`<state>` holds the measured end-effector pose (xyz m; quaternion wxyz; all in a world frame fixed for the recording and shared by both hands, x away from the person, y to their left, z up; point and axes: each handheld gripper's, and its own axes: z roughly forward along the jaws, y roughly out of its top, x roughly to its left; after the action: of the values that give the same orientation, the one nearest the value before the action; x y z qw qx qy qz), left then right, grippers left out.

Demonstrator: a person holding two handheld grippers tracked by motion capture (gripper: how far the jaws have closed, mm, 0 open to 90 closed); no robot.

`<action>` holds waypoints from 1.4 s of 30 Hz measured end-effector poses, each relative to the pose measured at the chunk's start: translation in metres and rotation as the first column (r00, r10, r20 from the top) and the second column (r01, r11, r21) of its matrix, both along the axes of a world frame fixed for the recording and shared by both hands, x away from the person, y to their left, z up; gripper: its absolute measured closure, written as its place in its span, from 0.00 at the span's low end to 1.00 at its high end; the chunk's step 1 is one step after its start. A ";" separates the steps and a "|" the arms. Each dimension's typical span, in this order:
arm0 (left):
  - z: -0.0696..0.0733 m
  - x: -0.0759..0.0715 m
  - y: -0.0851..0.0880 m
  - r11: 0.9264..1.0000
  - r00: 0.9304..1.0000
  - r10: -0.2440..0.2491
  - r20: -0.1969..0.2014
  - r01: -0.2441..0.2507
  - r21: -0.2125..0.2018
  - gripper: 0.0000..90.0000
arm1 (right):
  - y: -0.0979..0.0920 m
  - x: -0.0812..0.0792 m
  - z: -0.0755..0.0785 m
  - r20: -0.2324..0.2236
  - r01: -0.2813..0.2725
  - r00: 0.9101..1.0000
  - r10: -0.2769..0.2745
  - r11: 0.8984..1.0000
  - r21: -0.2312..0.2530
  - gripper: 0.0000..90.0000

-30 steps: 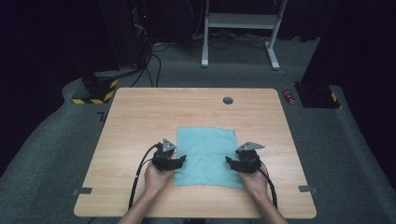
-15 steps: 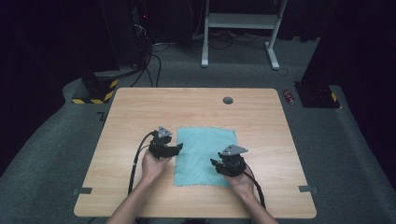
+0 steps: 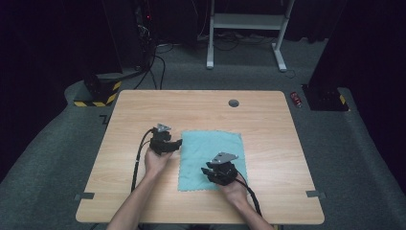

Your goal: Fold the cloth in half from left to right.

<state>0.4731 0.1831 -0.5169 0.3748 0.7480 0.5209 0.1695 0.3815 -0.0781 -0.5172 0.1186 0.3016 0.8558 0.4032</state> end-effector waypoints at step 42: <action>0.003 0.043 -0.037 0.989 0.999 -0.045 -0.021 0.047 0.143 0.83 | 0.077 -0.055 -0.005 0.051 -0.259 0.963 0.266 0.959 -0.115 0.93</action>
<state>0.5158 0.1457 -0.5142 0.3191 0.7863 0.4932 0.1914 0.3264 -0.0011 -0.5225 0.1083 0.1651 0.9042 0.3786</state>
